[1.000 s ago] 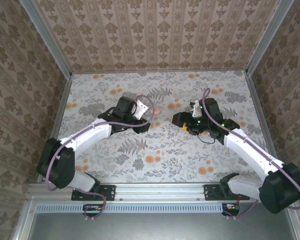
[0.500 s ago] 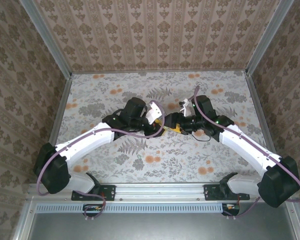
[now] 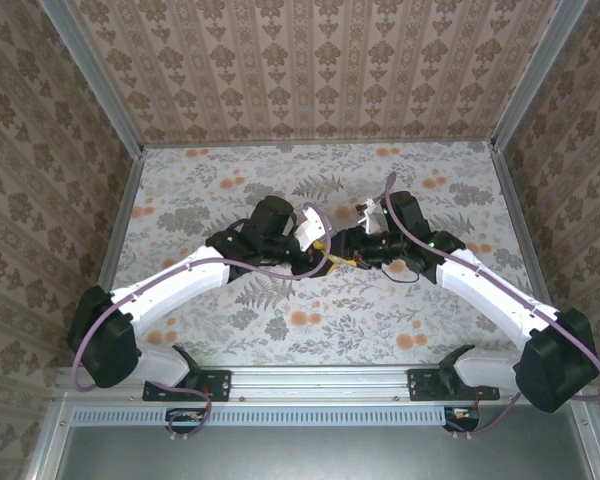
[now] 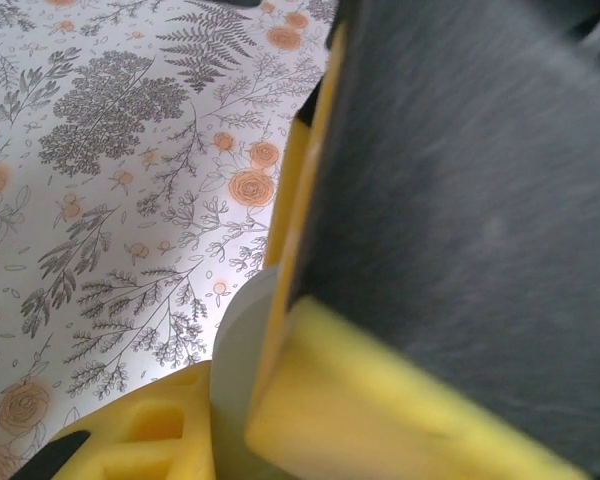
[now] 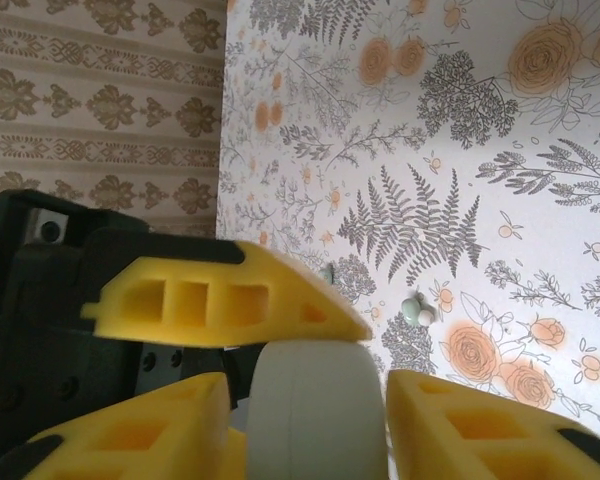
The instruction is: Insert the wireless bluetooth earbuds into the charging case
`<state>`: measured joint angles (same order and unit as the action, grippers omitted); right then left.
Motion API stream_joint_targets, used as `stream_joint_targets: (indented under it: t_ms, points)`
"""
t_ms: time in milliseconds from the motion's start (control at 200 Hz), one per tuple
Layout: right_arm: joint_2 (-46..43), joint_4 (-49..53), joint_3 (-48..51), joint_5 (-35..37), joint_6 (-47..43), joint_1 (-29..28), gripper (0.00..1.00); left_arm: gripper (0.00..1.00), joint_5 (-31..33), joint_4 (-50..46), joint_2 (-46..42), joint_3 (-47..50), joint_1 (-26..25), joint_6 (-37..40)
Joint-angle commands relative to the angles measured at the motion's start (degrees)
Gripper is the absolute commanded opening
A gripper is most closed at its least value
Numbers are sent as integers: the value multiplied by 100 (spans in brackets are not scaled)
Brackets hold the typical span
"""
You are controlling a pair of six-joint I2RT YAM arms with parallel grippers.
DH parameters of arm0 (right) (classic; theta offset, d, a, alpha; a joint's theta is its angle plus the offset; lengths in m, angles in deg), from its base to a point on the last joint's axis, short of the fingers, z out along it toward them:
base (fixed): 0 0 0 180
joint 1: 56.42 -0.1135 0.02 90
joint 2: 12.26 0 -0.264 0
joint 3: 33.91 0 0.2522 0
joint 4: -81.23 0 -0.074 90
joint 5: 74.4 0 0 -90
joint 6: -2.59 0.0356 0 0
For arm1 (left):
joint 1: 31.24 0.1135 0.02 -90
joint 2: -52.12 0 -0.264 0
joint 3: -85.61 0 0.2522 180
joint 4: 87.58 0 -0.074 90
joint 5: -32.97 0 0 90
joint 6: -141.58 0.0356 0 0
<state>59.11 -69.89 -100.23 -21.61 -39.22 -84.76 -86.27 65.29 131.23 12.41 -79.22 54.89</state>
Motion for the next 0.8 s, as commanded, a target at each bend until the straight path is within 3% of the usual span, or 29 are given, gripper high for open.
stream_joint_targets:
  t_ms: [0,95,255,340,580,795]
  points:
    - [78,-51,44,-142,119,-42,35,28,-109,146,-214,-200,-36,140]
    - [27,-175,104,-70,300,-43,23,38,81,159,-254,-161,-35,94]
    - [-168,-568,265,23,769,-18,21,66,758,445,-738,64,9,-41]
    - [-325,-869,380,105,1199,25,21,76,910,989,-1204,436,143,-228]
    - [-648,-2671,819,550,3208,70,22,79,555,2987,-2406,1954,979,-1058]
    - [-821,-3174,905,1000,4018,37,23,78,-82,3957,-2123,2244,876,-1269]
